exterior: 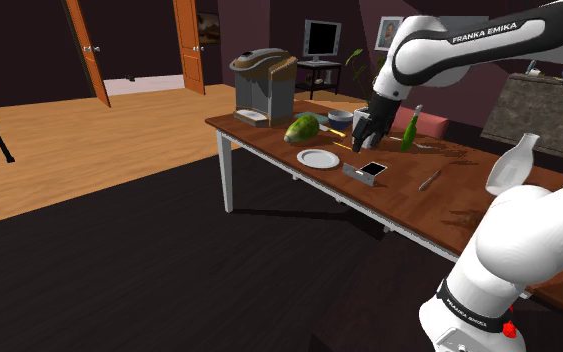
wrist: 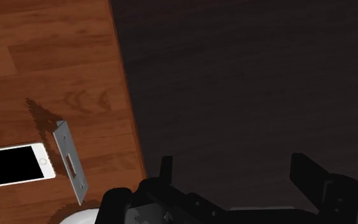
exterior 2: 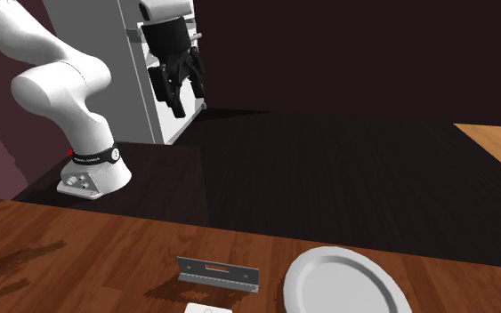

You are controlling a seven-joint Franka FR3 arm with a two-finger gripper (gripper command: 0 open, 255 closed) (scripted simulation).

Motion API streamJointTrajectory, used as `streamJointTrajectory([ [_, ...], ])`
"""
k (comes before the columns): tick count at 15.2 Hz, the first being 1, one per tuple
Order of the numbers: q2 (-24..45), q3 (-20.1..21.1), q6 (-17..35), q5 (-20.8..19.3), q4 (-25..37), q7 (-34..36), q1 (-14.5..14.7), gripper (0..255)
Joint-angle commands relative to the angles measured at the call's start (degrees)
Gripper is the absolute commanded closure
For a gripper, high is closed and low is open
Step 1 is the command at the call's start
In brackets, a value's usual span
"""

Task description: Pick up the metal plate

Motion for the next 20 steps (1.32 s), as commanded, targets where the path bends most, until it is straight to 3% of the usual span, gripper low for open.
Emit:
streamJointTrajectory([
  [1, 2.86, -1.62, 3.0, -0.84, -0.37, -1.34, -0.64, 0],
  [12, 21.16, -11.95, 18.01, -1.71, 1.53, -11.11, -2.95, 0],
  [16, 29.38, -15.63, 22.83, 1.38, 4.11, -16.27, -2.99, 0],
  [20, 38.36, -18.24, 26.76, 7.32, 7.7, -22.99, -3.53, 0],
])
